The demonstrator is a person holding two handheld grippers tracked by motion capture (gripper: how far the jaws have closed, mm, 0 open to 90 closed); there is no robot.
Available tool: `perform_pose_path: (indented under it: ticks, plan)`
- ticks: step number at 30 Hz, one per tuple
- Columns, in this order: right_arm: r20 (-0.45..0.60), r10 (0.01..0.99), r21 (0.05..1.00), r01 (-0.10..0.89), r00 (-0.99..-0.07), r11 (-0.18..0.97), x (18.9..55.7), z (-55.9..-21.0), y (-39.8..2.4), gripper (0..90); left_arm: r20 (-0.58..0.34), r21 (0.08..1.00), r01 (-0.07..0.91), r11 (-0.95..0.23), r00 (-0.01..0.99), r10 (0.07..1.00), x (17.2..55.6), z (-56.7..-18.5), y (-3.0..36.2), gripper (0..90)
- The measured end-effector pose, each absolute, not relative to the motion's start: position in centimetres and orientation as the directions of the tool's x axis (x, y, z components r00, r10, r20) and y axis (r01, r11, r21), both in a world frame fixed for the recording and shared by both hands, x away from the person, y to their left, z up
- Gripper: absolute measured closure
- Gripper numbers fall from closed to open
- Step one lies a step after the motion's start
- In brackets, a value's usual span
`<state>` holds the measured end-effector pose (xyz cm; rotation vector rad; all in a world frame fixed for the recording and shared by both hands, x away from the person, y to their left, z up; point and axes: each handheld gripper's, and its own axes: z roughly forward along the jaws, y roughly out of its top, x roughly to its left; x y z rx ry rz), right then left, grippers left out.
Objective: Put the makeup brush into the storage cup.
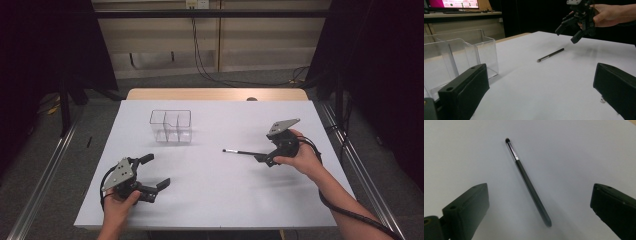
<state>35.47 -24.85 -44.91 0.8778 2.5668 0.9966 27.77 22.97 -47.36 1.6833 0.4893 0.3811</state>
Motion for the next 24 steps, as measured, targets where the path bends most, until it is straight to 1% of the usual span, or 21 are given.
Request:
perform_pose_path:
  ticks: [13, 17, 24]
  plan:
    - [-0.028, 0.585, 0.585, 0.461, -0.811, 0.667, 36.4, -44.4, -24.3, 2.4, -0.037, 0.986, 0.114, -0.118, 0.856, 0.516, 27.8, -47.4, 22.8, 0.0]
    - [-0.034, 0.578, 0.57, 0.459, -0.815, 0.682, 36.7, -44.3, -24.2, 2.5, -0.031, 0.986, 0.111, -0.126, 0.857, 0.515, 27.8, -47.4, 22.9, 0.0]
    - [-0.038, 0.559, 0.491, 0.471, -0.829, 0.732, 37.3, -44.0, -23.7, 3.0, -0.033, 0.985, 0.114, -0.13, 0.861, 0.507, 27.8, -47.4, 22.8, 0.0]
